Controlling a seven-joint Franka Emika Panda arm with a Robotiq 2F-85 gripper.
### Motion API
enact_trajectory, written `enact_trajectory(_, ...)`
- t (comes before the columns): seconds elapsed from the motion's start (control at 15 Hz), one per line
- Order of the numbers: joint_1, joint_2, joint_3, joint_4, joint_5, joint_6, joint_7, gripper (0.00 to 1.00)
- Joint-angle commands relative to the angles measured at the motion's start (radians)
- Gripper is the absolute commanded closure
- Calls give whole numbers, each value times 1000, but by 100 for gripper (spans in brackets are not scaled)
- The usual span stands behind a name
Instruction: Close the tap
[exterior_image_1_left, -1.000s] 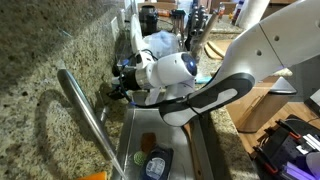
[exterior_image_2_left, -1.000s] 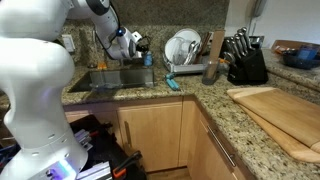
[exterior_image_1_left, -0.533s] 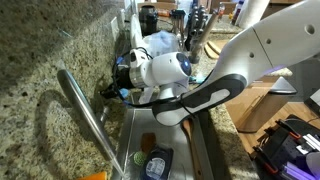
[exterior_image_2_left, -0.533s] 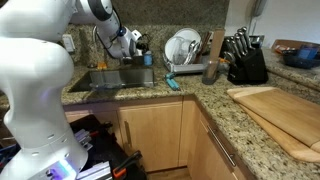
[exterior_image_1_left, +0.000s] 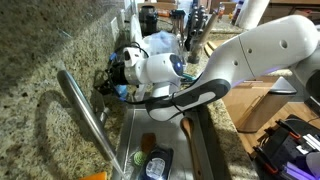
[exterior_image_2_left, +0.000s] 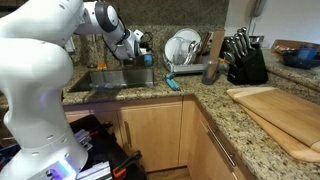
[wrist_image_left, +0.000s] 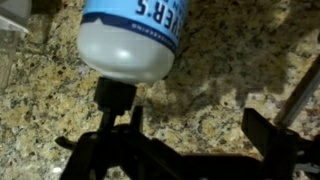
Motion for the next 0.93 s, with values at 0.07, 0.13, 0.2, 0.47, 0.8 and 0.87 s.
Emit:
enact_trajectory(0.07,42,79,-104,141,35,-1,-26,0)
enact_trajectory(0.13,54,90,-129,158,45,-1,-25,0)
enact_trajectory(0.2,65,96,-153,167,53,-1,-24,0)
enact_trajectory(0.47,195,5,-350,-61,169,-51,-13,0)
enact_trajectory(0.8,324,-89,-444,-262,239,-194,21,0)
enact_trajectory(0.87,266,2,-423,-126,220,-124,19,0)
